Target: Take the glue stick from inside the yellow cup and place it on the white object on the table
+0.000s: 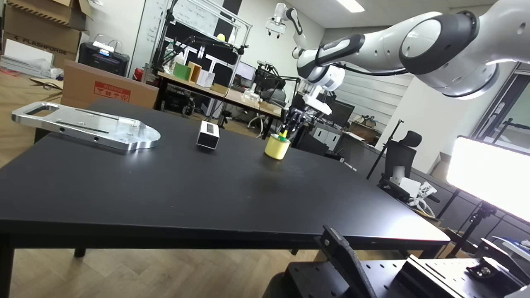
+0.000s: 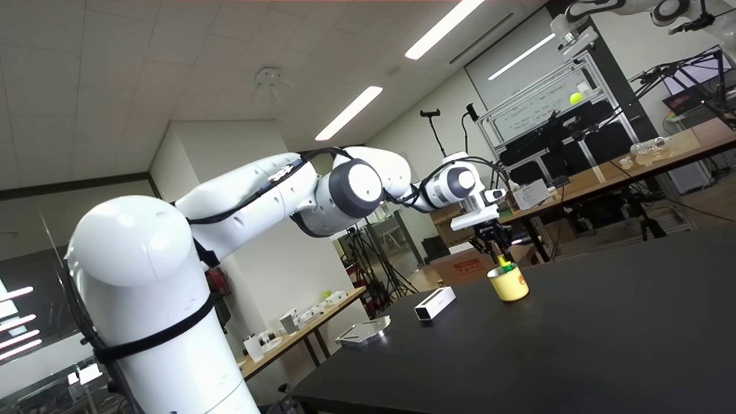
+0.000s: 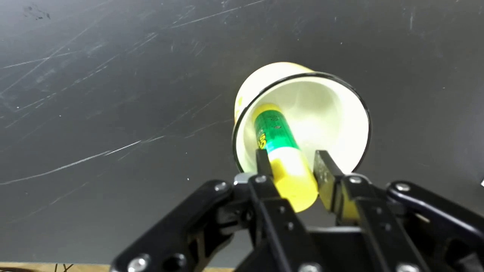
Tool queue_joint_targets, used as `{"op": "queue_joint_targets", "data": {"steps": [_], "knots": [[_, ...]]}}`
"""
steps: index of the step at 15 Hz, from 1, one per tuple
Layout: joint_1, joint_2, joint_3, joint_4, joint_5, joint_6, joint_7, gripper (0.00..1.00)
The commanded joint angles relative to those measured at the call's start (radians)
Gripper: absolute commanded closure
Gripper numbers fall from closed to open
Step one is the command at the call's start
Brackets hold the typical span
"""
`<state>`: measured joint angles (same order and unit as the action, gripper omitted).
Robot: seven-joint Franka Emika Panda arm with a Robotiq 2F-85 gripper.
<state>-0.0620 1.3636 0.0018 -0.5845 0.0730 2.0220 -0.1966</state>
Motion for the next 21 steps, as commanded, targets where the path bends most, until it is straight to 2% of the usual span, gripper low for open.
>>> {"op": "queue_joint_targets", "data": {"steps": [1,6,10,17,21], "knots": [[0.016,0.008,-0.023,0.059,-0.016,-0.040,0.046,0.92],[0.037,-0.081,-0.019,0.057,-0.011,-0.167,0.033,0.92],[0.082,-0.153,-0.020,0.060,-0.025,-0.254,-0.007,0.92],[0.209,-0.163,-0.004,0.056,-0.076,-0.184,-0.143,0.92],[0.285,-0.150,0.023,0.043,-0.061,-0.128,-0.228,0.92]]}}
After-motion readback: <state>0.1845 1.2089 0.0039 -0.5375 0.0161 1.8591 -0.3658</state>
